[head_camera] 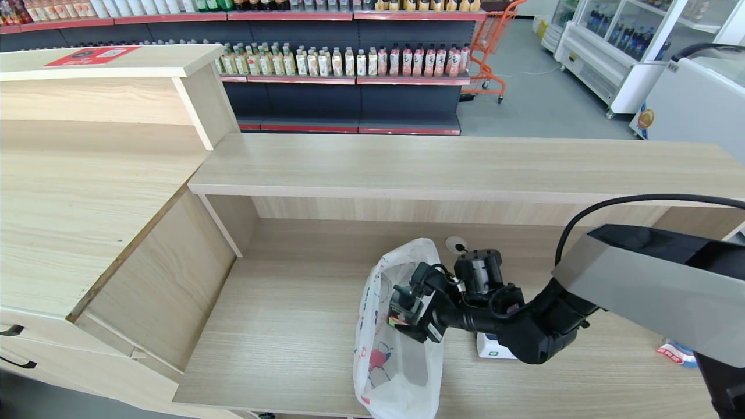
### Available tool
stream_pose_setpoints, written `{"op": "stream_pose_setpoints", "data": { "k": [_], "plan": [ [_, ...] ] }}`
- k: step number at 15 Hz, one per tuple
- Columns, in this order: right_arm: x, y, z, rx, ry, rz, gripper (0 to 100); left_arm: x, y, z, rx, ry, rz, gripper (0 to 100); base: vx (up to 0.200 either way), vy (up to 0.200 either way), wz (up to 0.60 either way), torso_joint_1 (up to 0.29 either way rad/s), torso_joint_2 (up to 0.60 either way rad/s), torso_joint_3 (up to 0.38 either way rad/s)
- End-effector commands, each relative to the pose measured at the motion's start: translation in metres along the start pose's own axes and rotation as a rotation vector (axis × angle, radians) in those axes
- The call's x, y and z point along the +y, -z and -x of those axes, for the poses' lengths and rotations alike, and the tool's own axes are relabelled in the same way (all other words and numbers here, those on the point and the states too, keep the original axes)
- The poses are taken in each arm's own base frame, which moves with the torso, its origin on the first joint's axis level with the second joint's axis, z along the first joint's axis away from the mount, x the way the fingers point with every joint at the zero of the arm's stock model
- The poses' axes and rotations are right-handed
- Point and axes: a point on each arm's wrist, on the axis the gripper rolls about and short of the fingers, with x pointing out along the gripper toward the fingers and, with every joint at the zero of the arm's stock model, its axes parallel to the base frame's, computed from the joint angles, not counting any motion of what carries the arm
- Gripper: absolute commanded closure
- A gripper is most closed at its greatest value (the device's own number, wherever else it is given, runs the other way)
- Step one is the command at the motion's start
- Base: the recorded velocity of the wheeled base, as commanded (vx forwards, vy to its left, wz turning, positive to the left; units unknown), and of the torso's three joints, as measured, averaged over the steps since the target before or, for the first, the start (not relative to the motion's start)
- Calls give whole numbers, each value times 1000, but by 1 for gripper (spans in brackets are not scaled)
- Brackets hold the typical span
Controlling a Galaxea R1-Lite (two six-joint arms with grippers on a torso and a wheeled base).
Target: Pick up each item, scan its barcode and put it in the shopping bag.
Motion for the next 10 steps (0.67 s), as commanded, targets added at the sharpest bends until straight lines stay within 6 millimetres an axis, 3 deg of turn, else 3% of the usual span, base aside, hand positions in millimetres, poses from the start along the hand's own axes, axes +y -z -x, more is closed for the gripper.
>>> {"op": "stream_pose_setpoints", "data": {
  "k": [1, 3, 4, 7, 10],
  "plan": [
    [-10, -29, 26, -62, 31, -118, 0, 0, 0, 0, 0, -1, 0, 0, 0, 0, 0, 0, 0, 0],
    [-19, -56, 55, -109, 50, -311, 0, 0, 0, 0, 0, 0, 0, 0, 0, 0, 0, 0, 0, 0],
    [-33, -61, 80, -99, 83, -453, 0, 0, 0, 0, 0, 0, 0, 0, 0, 0, 0, 0, 0, 0],
    [-59, -58, 153, -79, 197, -638, 0, 0, 0, 0, 0, 0, 0, 0, 0, 0, 0, 0, 0, 0],
    [-55, -47, 226, -106, 331, -655, 0, 0, 0, 0, 0, 0, 0, 0, 0, 0, 0, 0, 0, 0]
  ]
}}
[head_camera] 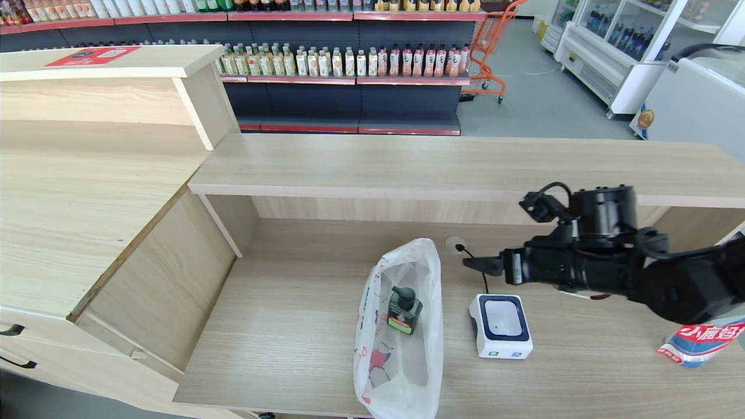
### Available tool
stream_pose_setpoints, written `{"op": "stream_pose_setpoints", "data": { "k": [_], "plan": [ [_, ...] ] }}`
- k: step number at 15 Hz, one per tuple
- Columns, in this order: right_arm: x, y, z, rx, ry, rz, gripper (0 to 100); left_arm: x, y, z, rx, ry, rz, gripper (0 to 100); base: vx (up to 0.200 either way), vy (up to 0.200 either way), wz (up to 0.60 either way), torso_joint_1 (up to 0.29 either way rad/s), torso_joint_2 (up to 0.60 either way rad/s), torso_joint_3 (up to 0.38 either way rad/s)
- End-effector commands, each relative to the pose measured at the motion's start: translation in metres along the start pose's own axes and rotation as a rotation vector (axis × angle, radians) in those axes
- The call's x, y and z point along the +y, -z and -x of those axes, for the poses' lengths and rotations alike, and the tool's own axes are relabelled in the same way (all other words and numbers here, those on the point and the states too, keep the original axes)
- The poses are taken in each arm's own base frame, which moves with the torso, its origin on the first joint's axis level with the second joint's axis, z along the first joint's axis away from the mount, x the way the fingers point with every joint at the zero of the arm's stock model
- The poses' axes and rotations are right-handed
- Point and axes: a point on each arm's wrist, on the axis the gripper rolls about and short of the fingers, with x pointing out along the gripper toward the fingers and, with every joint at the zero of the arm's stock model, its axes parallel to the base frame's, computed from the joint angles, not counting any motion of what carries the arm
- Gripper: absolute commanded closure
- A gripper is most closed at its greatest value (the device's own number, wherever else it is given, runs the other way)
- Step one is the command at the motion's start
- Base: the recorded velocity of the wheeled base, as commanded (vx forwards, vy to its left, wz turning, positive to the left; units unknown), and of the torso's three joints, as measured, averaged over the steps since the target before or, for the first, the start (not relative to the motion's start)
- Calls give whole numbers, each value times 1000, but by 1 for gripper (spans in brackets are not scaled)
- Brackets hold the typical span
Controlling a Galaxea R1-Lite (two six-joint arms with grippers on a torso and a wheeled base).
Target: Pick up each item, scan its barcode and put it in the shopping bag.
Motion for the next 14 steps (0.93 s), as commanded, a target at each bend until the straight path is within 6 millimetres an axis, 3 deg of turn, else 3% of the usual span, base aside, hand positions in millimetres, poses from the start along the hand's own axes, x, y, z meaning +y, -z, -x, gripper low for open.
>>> {"op": "stream_pose_setpoints", "data": {
  "k": [1, 2, 3, 6, 9, 11, 14],
  "plan": [
    [-11, -7, 90, -133, 128, 32, 0, 0, 0, 0, 0, -1, 0, 0, 0, 0, 0, 0, 0, 0],
    [-13, -5, 98, -145, 150, 56, 0, 0, 0, 0, 0, 0, 0, 0, 0, 0, 0, 0, 0, 0],
    [-8, -4, 120, -191, 187, 101, 0, 0, 0, 0, 0, 0, 0, 0, 0, 0, 0, 0, 0, 0],
    [5, 30, 161, -210, 249, 89, 0, 0, 0, 0, 0, 0, 0, 0, 0, 0, 0, 0, 0, 0],
    [21, 68, 189, -215, 250, 87, 0, 0, 0, 0, 0, 0, 0, 0, 0, 0, 0, 0, 0, 0],
    [25, 72, 197, -204, 251, 79, 0, 0, 0, 0, 0, 0, 3, 0, 0, 0, 0, 0, 0, 0],
    [25, 59, 200, -211, 248, 39, 0, 0, 0, 0, 0, 0, 18, 0, -67, -67, 0, 1, 1, 1]
  ]
}}
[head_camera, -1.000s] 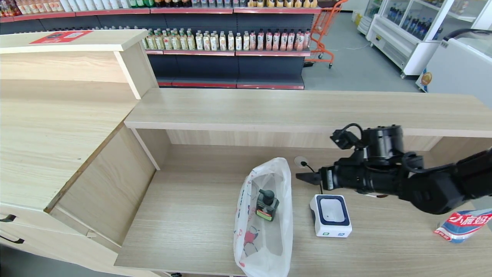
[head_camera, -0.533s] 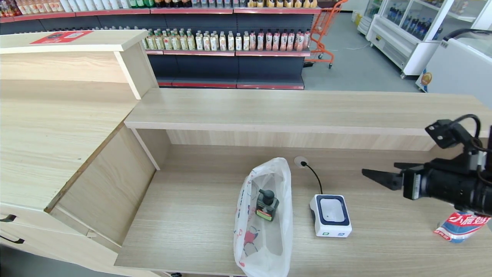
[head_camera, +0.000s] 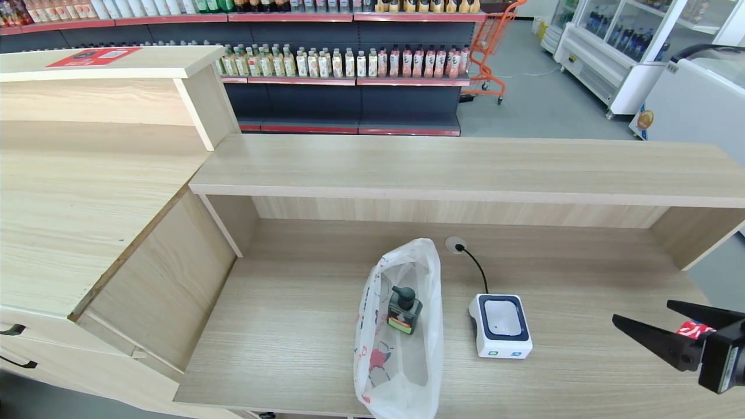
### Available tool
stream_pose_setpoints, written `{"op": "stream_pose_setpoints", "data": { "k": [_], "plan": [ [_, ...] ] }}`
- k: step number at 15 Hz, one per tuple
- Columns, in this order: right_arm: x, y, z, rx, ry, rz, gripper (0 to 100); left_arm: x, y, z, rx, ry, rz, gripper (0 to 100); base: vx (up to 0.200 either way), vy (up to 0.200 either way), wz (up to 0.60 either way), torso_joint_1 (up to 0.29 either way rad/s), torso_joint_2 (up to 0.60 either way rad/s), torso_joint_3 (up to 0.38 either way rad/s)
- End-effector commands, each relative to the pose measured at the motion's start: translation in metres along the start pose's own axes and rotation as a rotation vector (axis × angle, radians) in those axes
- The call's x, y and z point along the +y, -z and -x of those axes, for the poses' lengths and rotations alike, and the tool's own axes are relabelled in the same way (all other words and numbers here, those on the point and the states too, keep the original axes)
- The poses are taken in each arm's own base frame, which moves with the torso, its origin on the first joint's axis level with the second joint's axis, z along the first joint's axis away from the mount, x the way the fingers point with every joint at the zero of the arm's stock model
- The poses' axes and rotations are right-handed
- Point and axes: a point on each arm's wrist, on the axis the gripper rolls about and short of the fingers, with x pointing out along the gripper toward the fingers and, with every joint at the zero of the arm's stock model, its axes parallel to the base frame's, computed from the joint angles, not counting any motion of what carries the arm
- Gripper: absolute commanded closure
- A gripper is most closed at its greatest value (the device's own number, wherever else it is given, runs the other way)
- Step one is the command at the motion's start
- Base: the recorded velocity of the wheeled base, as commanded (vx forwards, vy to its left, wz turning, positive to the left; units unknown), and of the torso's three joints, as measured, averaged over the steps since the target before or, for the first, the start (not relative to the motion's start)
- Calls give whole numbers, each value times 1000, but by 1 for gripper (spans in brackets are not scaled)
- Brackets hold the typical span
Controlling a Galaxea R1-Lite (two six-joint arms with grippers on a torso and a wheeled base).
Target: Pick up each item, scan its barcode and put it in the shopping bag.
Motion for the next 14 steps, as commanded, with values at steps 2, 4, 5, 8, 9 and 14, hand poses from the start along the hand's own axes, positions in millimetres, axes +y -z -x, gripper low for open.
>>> {"op": "stream_pose_setpoints", "data": {
  "k": [2, 4, 5, 8, 9, 14],
  "plan": [
    [-2, -20, 3, -34, 17, -22, 0, 0, 0, 0, -2, -1, 1, 0, -200, -200, 0, 10, 2, -2],
    [-4, -21, 3, 3, 33, -72, 0, 0, 0, 0, -2, -1, 5, 0, -200, -200, 0, 12, 2, 2],
    [-4, -20, 5, 18, 34, -99, 0, 0, 0, 0, -2, -1, 7, 0, -200, -200, 0, -2, -7, 2],
    [-6, -21, 8, 49, 55, -144, 0, 0, 0, 0, 0, 0, -11, 0, -200, -200, 0, -4, 1, 1],
    [-7, -21, 7, 52, 65, -149, 0, 0, 0, 0, 0, 0, -13, 0, -200, -200, 0, 2, -2, 2],
    [-19, -26, 1, 55, 132, -177, 0, 0, 0, 0, 0, 0, -18, 0, -40, -200, 0, -2, -1, 6]
  ]
}}
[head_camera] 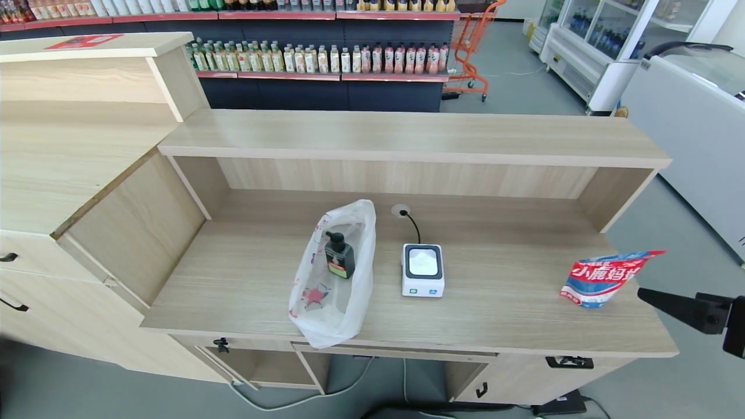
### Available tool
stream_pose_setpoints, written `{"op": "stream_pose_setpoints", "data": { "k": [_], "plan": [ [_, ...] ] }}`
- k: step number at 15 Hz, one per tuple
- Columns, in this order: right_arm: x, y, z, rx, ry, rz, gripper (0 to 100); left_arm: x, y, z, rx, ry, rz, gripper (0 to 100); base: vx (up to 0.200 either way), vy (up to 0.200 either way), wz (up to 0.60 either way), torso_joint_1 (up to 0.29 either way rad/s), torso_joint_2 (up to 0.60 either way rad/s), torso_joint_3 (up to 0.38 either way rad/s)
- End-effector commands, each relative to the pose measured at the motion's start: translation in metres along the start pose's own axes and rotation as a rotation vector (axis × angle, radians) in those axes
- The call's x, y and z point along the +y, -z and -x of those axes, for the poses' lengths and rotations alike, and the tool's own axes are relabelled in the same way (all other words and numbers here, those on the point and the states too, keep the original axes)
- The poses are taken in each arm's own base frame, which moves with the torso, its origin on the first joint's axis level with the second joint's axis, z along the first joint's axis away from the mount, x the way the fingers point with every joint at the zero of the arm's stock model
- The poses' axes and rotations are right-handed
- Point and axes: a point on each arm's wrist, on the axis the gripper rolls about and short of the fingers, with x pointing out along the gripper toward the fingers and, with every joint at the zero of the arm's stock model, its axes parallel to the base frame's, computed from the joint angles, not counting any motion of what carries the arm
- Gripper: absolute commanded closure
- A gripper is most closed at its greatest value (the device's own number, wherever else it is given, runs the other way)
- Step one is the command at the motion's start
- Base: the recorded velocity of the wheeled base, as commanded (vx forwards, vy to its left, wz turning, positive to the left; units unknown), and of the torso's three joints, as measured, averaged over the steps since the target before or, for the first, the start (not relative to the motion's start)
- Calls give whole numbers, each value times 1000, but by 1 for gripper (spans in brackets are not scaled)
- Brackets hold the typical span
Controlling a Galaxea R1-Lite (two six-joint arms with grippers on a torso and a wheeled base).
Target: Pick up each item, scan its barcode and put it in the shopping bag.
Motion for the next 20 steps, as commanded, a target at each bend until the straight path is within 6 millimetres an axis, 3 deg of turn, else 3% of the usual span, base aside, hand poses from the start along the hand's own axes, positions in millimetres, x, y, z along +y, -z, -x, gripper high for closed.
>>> {"op": "stream_pose_setpoints", "data": {
  "k": [1, 10, 12, 17, 20],
  "plan": [
    [-11, -9, -11, 10, 58, -36, 0, 0, 0, 0, -1, -2, 0, 0, 0, -200, 0, 12, 12, 2],
    [-27, -20, -31, 40, 119, -153, 0, 0, 0, 0, -1, -1, 0, 0, 0, -200, 0, 4, 4, 0],
    [-32, -26, -43, 56, 136, -200, 0, 0, 0, 0, -1, -1, 0, 0, 0, -200, 0, 2, 7, 2],
    [-33, -39, -75, 141, 236, -410, 0, 0, 0, 0, -1, -1, 1, 0, 0, 0, 0, 0, 0, 0],
    [-26, -44, -108, 210, 314, -546, 0, 0, 0, 0, -1, -1, 3, 0, 0, 0, 0, 0, 0, 0]
  ]
}}
